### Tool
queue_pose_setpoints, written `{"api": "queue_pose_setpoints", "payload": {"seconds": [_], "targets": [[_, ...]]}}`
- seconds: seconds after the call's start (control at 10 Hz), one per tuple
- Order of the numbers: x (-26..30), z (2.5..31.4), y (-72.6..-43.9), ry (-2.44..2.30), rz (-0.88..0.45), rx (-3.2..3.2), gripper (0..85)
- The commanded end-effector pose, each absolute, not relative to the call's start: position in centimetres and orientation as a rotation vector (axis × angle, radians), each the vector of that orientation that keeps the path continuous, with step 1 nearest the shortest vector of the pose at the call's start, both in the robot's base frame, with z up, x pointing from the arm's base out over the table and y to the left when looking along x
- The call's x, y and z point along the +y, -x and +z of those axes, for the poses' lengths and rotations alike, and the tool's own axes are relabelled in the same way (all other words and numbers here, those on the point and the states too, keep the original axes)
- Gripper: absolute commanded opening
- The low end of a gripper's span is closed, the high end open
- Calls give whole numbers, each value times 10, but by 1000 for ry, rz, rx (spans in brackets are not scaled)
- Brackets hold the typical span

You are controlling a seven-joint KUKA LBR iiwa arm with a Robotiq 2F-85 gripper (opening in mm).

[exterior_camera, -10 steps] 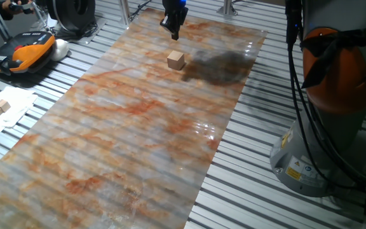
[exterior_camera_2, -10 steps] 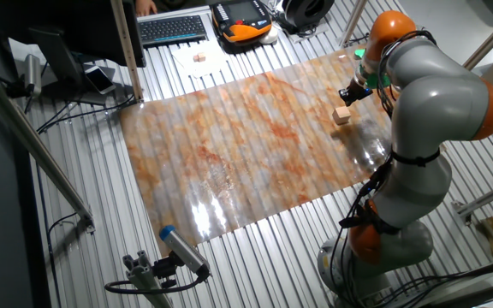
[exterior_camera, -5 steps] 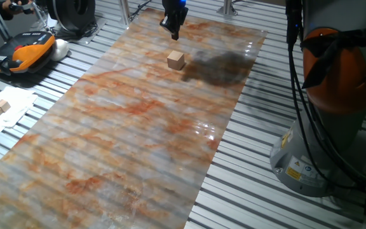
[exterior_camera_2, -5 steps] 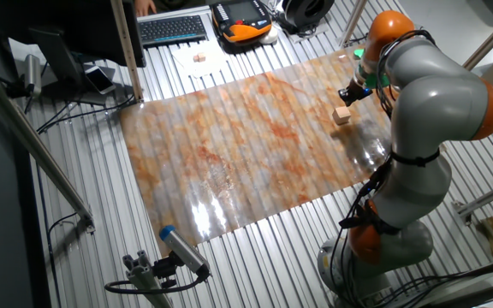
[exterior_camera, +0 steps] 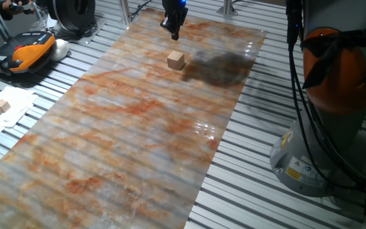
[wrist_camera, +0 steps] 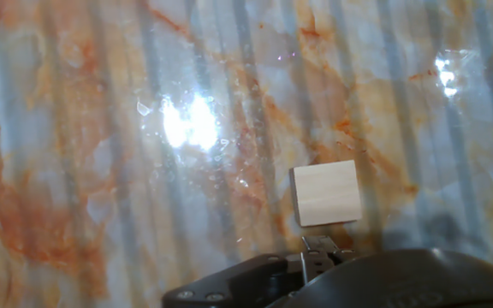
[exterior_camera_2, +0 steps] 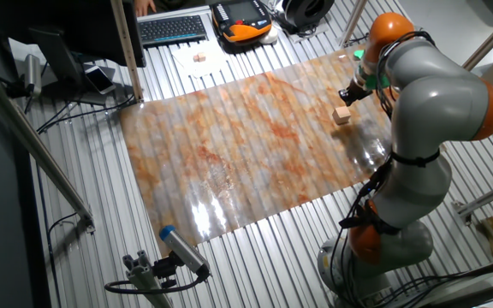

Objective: Pick up the small block on the left and move it to the right

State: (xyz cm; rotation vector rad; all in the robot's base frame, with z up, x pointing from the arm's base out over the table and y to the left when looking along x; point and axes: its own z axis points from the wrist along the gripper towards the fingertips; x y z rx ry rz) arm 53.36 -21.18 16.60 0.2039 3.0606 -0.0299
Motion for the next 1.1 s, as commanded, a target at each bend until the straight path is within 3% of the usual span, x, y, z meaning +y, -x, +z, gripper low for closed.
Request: {"api": "queue_pose_setpoints", "payload": {"seconds": [0.0,1.0], "targets": [[-214,165,-536,-199,0,3062,0],[-251,151,-565,-183,-28,3057,0]]}}
